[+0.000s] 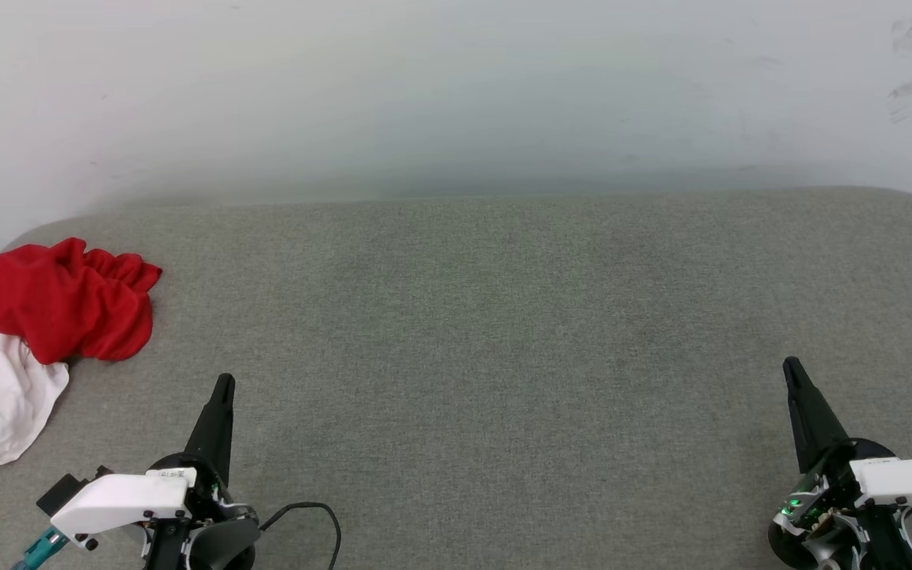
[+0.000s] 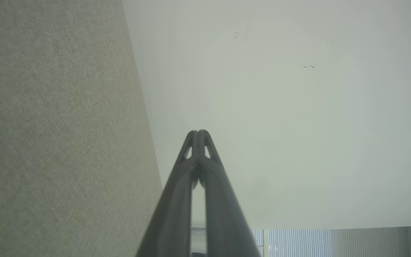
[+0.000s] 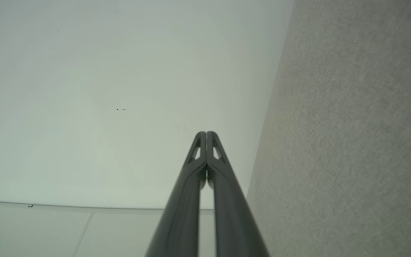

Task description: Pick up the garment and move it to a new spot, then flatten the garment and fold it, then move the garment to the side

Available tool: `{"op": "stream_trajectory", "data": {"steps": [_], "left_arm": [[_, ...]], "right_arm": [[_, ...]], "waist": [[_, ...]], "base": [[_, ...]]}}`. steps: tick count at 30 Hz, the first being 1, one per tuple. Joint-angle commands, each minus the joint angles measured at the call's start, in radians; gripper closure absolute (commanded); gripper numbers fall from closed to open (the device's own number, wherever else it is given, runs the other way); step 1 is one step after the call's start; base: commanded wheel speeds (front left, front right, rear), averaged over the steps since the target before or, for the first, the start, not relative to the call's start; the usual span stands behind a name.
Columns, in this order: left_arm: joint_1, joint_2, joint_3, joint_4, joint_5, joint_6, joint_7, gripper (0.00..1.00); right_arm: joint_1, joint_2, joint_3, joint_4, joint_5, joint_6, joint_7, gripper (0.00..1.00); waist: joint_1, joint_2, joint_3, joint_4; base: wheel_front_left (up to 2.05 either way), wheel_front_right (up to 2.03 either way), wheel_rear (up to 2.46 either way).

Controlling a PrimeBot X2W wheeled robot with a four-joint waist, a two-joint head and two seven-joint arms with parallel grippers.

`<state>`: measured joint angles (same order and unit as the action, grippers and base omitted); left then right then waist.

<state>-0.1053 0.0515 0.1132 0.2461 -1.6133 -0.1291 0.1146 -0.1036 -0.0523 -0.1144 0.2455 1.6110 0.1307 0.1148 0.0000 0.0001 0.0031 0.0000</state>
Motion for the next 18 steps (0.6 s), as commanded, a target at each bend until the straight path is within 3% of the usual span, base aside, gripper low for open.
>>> {"op": "stream_trajectory", "data": {"steps": [1, 18], "left_arm": [[-0.008, -0.001, 0.004, 0.000, 0.003, -0.003, 0.003, 1.00], [-0.008, -0.001, 0.004, 0.000, 0.003, -0.003, 0.003, 1.00]], "right_arm": [[-0.010, 0.004, 0.001, 0.001, 0.004, 0.000, 0.000, 1.00], [-0.010, 0.004, 0.001, 0.001, 0.004, 0.000, 0.000, 1.00]], "waist": [[0.0000, -0.0001, 0.000, 0.000], [0.0000, -0.0001, 0.000, 0.000]], "base": [[0.00, 0.00, 0.00], [0.00, 0.00, 0.00]]}}
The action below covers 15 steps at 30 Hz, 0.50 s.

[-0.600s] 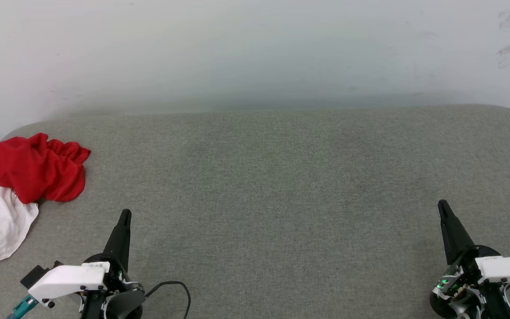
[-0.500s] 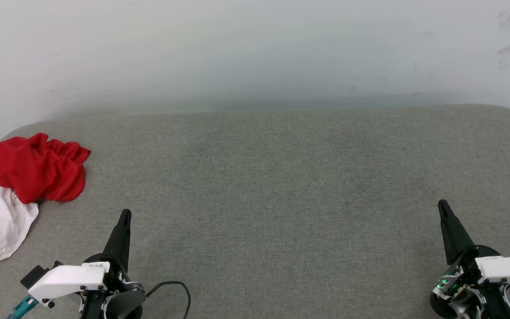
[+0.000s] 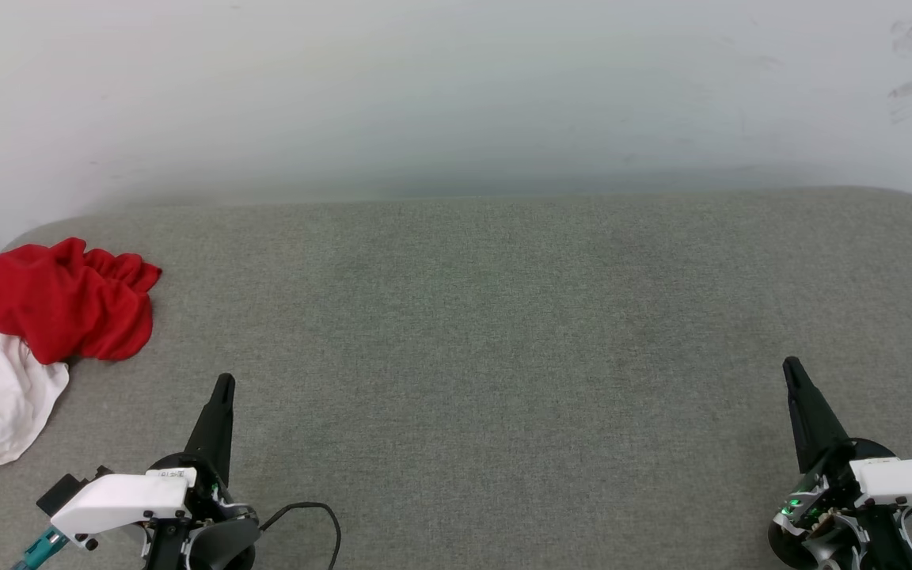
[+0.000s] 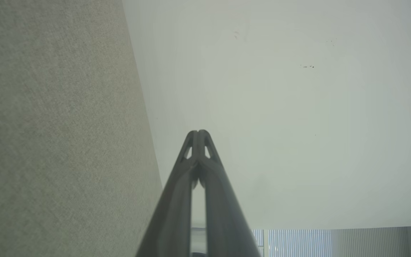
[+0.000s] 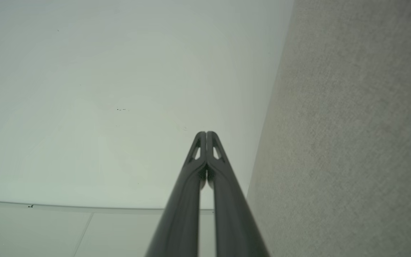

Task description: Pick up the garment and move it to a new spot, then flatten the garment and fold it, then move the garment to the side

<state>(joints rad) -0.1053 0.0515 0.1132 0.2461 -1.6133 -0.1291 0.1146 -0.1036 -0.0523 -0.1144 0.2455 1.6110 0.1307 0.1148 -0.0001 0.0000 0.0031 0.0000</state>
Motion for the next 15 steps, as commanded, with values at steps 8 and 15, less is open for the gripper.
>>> {"op": "stream_trajectory", "data": {"steps": [8, 15], "left_arm": [[-0.008, -0.001, 0.004, 0.000, 0.003, -0.003, 0.003, 1.00], [-0.008, -0.001, 0.004, 0.000, 0.003, -0.003, 0.003, 1.00]], "right_arm": [[-0.010, 0.004, 0.001, 0.001, 0.004, 0.000, 0.000, 1.00], [-0.010, 0.004, 0.001, 0.001, 0.004, 0.000, 0.000, 1.00]], "waist": [[0.0001, 0.0000, 0.000, 0.000], [0.0001, 0.0000, 0.000, 0.000]], "base": [[0.00, 0.00, 0.00], [0.00, 0.00, 0.00]]}}
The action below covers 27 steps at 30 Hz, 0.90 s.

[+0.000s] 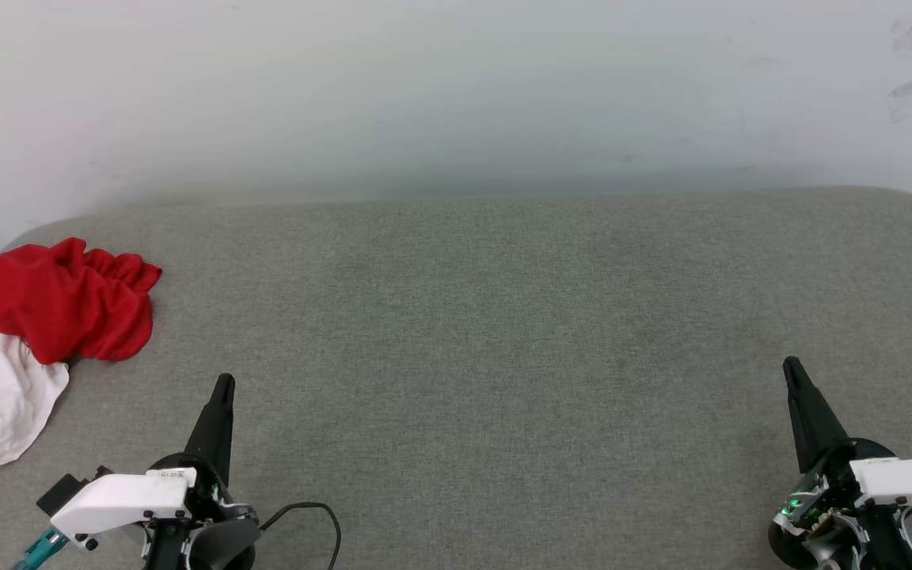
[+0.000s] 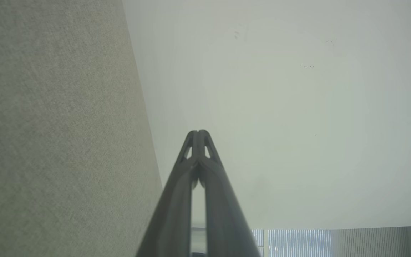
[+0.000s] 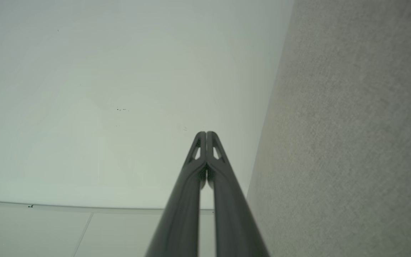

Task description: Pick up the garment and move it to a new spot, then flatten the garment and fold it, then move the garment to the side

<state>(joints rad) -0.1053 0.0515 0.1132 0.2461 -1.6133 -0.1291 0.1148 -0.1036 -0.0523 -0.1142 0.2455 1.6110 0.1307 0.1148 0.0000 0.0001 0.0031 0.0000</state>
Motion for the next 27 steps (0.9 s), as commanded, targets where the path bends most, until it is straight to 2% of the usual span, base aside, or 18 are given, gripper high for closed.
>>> {"op": "stream_trajectory", "data": {"steps": [1, 5, 17, 27], "left_arm": [[0.000, 0.000, 0.000, 0.000, 0.000, 0.000, 0.000, 0.00], [0.024, -0.003, -0.005, 0.027, 0.001, 0.000, -0.002, 0.00], [0.049, -0.003, -0.010, -0.018, 0.045, 0.000, -0.063, 0.00], [0.059, -0.002, 0.046, -0.016, 0.155, 0.000, -0.107, 0.00]], "right_arm": [[0.000, 0.000, 0.000, 0.000, 0.000, 0.000, 0.000, 0.00], [0.026, 0.000, 0.002, 0.026, -0.001, 0.000, -0.002, 0.00], [0.035, 0.001, 0.035, 0.008, -0.054, 0.000, -0.063, 0.00], [0.029, 0.001, 0.019, 0.014, -0.203, 0.000, -0.107, 0.00]], "waist": [[0.0000, -0.0001, 0.000, 0.000], [0.0001, -0.0001, 0.000, 0.000], [0.0001, -0.0001, 0.002, -0.003], [0.0001, -0.0001, 0.003, -0.007]], "base": [[0.00, 0.00, 0.00], [0.00, 0.00, 0.00], [0.00, 0.00, 0.00], [0.00, 0.00, 0.00]]}}
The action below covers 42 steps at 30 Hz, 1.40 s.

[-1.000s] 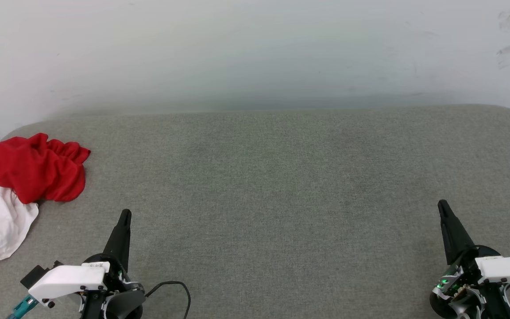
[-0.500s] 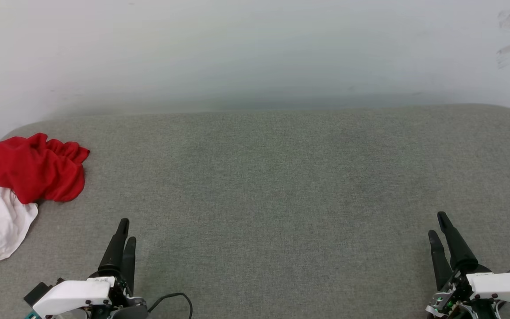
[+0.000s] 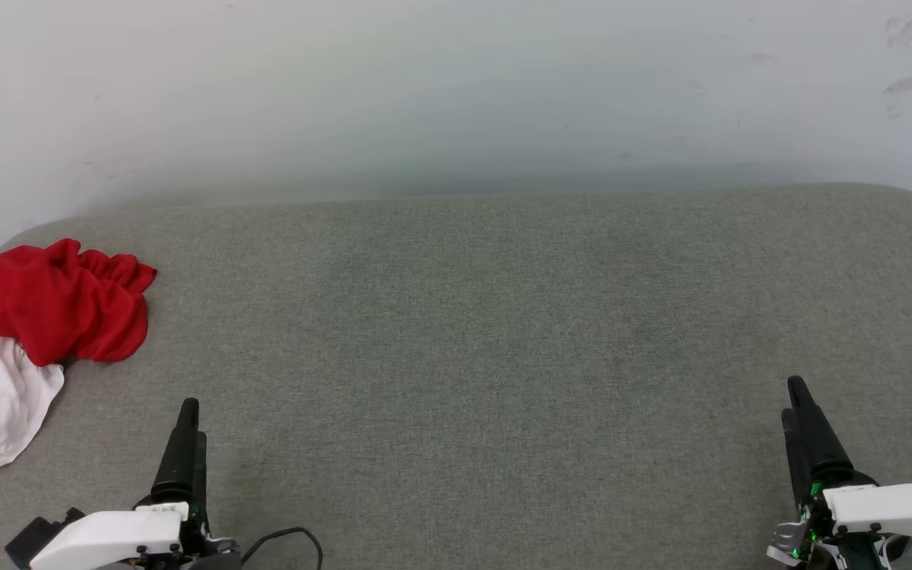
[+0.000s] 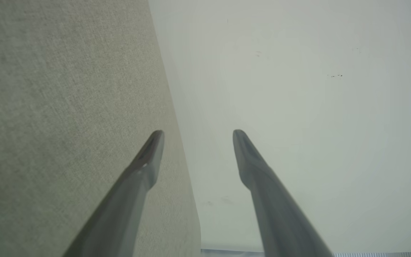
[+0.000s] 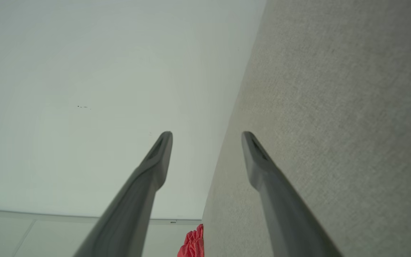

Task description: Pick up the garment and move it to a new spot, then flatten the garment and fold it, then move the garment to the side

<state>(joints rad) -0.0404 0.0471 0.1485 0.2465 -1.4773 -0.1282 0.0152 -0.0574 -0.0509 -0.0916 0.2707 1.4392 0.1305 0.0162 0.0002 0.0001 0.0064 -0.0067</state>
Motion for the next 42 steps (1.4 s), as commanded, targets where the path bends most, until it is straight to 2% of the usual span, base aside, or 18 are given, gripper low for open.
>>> {"op": "stream_trajectory", "data": {"steps": [1, 5, 11, 12, 17, 21, 27, 36, 42], "left_arm": [[-0.007, 0.002, 0.016, -0.020, 0.030, -0.001, -0.012, 0.00], [-0.005, 0.002, 0.037, -0.031, 0.078, -0.001, -0.024, 0.00], [-0.010, 0.003, 0.074, -0.059, 0.181, -0.002, -0.048, 0.00], [-0.010, 0.003, 0.083, -0.103, 0.262, -0.002, -0.062, 0.00], [0.001, 0.003, 0.074, -0.158, 0.344, -0.002, -0.077, 0.00], [0.014, 0.003, 0.047, -0.213, 0.487, -0.002, -0.091, 0.00], [0.026, 0.003, -0.036, -0.271, 0.696, 0.060, -0.110, 0.00], [0.045, 0.004, -0.115, -0.308, 0.881, 0.098, -0.137, 0.00], [0.052, 0.037, -0.182, -0.313, 0.980, 0.139, -0.154, 0.00]], "right_arm": [[-0.020, -0.001, -0.007, -0.013, -0.053, 0.000, -0.013, 0.00], [-0.026, -0.001, -0.031, -0.001, -0.119, 0.000, -0.025, 0.00], [-0.043, 0.000, -0.042, -0.039, -0.290, 0.000, -0.048, 0.00], [-0.040, 0.000, -0.021, -0.091, -0.419, 0.000, -0.064, 0.00], [-0.039, 0.000, -0.003, -0.140, -0.527, 0.000, -0.077, 0.00], [-0.035, 0.000, 0.007, -0.179, -0.652, 0.000, -0.091, 0.00], [-0.035, 0.000, 0.011, -0.215, -0.823, 0.000, -0.110, 0.00], [-0.033, 0.000, 0.049, -0.259, -1.020, 0.000, -0.138, 0.00], [-0.031, 0.000, 0.048, -0.265, -1.117, 0.000, -0.155, 0.00]], "waist": [[-0.0002, -0.0001, 0.000, -0.001], [-0.0002, -0.0001, 0.002, -0.002], [-0.0002, -0.0001, 0.006, -0.004], [-0.0002, -0.0001, 0.009, -0.007], [-0.0002, -0.0001, 0.012, -0.009], [-0.0002, -0.0001, 0.016, -0.010], [-0.0002, -0.0001, 0.020, -0.012], [-0.0002, -0.0001, 0.026, -0.015], [-0.0002, -0.0001, 0.028, -0.016]], "base": [[0.00, 0.00, 0.00], [0.00, 0.00, 0.00], [0.00, 0.00, 0.00], [0.00, 0.00, 0.00], [0.00, 0.00, 0.00], [0.00, 0.00, 0.00], [0.00, 0.00, 0.00], [0.00, 0.00, 0.00], [0.00, 0.00, 0.00]]}}
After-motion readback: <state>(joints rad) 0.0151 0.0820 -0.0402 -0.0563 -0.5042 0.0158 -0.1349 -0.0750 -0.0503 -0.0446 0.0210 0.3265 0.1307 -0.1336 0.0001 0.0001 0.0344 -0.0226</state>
